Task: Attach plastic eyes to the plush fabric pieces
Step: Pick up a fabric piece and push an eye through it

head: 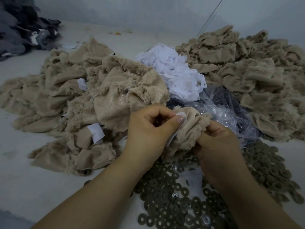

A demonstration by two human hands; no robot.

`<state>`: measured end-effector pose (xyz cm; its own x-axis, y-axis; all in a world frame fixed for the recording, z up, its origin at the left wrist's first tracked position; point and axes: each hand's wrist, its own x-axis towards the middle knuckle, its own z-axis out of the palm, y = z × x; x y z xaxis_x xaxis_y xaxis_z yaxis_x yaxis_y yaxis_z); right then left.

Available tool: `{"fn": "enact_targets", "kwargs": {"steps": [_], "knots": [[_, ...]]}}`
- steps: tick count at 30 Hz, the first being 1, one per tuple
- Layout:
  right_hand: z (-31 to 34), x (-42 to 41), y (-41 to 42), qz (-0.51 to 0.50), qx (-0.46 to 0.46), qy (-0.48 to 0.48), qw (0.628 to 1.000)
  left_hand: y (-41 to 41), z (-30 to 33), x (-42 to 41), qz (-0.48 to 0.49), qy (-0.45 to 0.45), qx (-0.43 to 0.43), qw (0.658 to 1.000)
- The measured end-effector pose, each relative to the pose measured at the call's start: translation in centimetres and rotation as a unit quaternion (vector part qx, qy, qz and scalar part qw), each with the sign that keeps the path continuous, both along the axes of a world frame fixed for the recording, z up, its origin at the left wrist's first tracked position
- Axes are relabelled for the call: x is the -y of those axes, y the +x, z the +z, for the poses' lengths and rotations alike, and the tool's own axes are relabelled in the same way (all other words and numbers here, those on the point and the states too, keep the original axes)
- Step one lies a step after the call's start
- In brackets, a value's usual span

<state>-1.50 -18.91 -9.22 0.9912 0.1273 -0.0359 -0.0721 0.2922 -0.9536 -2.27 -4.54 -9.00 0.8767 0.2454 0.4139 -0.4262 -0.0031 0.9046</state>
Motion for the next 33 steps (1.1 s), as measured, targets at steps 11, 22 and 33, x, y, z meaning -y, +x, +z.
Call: {"fn": "enact_targets", "kwargs": {"steps": [11,22,33], "knots": [[0.34,-0.55,0.09,0.063,-0.047,0.128,0.989,-0.03,0.11,-0.08,-0.011,0.039,0.066,0.997],[-0.13,-0.14,0.44,0.038,-0.059,0.139,0.988,-0.06,0.35,-0.13,-0.049,-0.020,-0.042,0.998],[-0.11,-0.28,0.54,0.043,-0.056,0.154,0.986,-0.17,0.26,-0.22,0.004,0.027,-0.027,0.999]]}}
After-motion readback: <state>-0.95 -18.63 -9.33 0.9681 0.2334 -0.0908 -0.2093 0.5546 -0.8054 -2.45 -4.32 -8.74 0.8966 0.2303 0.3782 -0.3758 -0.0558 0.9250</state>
